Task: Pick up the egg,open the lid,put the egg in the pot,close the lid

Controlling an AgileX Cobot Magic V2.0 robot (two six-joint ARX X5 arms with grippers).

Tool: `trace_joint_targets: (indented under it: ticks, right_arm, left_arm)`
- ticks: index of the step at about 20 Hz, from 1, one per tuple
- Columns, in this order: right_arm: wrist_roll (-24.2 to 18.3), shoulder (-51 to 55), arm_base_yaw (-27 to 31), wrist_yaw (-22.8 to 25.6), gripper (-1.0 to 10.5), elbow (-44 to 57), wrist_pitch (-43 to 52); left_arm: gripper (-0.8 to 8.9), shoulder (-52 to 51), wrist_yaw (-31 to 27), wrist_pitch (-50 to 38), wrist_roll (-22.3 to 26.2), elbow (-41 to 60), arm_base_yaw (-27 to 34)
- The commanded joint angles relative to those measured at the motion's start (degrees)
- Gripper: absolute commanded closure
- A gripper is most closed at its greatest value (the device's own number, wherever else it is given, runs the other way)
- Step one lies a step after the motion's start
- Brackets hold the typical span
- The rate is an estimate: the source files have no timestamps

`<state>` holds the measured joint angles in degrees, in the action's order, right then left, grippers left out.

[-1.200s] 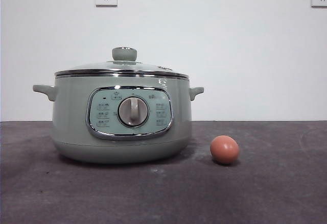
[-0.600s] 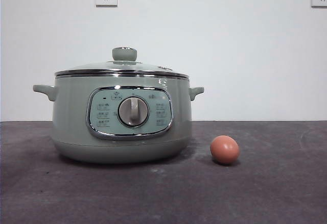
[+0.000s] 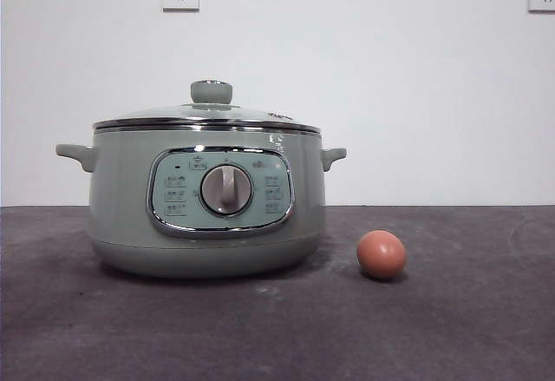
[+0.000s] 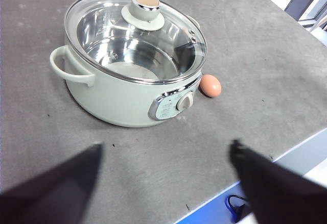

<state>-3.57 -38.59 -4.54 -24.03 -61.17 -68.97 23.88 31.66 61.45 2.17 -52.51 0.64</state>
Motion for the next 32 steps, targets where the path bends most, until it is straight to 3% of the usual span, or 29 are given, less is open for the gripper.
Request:
trace_joint_targets:
  ticks: [1,8,13,18,23,32]
  right_arm:
    - [0.7,-0.9,-0.2,-0.1,3.2,-0.2,0.4]
    - [3.1,-9.9,-3.0,-0.1,3.3,-0.2,6.6]
    - [4.8,-22.7,-10.4,0.6,3.6,-0.2,14.2]
    - [8.2,-37.4,-17.8,8.5,3.6,-0.2,24.9]
    - [9.8,-48.9,-21.5,14.7,3.6,-0.2,33.8]
    - [11.7,-59.4,-24.2,20.2,3.8,-0.2,42.4]
  left_arm:
    - [1.22,-0.1,0.0,-0.1,0.6,0.0,0.0]
    - [1.22,-0.1,0.0,-0.1,0.6,0.0,0.1]
    - [1.22,-0.1,0.0,-0.1,0.6,0.0,0.1]
    - [1.22,-0.1,0.0,-0.1,0.6,0.0,0.1]
    - [1.22,-0.1,0.0,-0.1,0.6,0.0,0.1]
    - [1.22,-0.1,-0.1,0.0,0.6,0.0,0.1]
